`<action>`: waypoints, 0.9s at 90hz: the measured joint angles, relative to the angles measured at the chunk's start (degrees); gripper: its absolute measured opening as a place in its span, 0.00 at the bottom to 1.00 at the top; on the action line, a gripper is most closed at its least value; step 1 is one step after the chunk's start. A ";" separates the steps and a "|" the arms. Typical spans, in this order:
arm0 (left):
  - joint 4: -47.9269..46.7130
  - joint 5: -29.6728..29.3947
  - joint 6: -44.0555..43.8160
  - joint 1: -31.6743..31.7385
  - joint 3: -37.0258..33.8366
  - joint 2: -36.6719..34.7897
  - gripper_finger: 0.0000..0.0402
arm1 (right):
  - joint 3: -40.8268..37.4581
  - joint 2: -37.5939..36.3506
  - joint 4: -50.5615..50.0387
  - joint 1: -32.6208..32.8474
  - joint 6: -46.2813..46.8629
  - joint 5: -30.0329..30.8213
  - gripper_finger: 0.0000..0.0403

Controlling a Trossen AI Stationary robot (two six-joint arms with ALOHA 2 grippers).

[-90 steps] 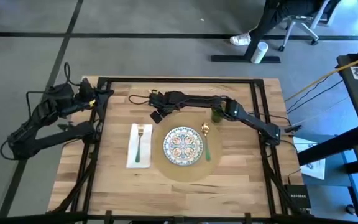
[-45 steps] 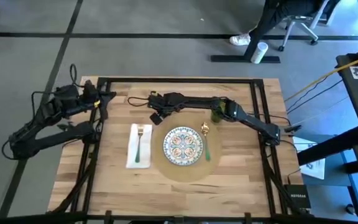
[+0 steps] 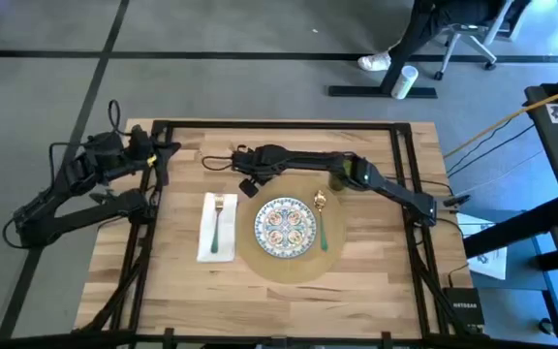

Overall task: Set table place
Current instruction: Put the gold table knife to the right of the green spoon on the brown place mat

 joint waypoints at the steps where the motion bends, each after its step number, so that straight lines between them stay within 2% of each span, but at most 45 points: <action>1: 0.08 0.00 0.03 0.00 -0.13 -0.09 0.00 | 0.00 -0.20 -0.35 0.00 0.27 0.13 0.00; 28: 1.31 0.00 1.04 0.02 -1.07 -1.29 0.00 | 0.11 -4.70 -4.44 0.53 3.15 2.97 0.00; 42: 0.94 0.02 1.11 -0.02 -1.09 -1.49 0.00 | 0.20 -8.11 -9.63 1.22 5.26 4.65 0.00; 54: 0.29 0.02 1.23 -0.02 -1.09 -1.49 0.00 | 0.23 -11.38 -13.66 3.38 8.25 7.20 0.00; 81: -0.17 0.02 1.75 -0.02 -1.09 -1.71 0.00 | 0.33 -16.94 -21.58 10.70 16.06 7.33 0.00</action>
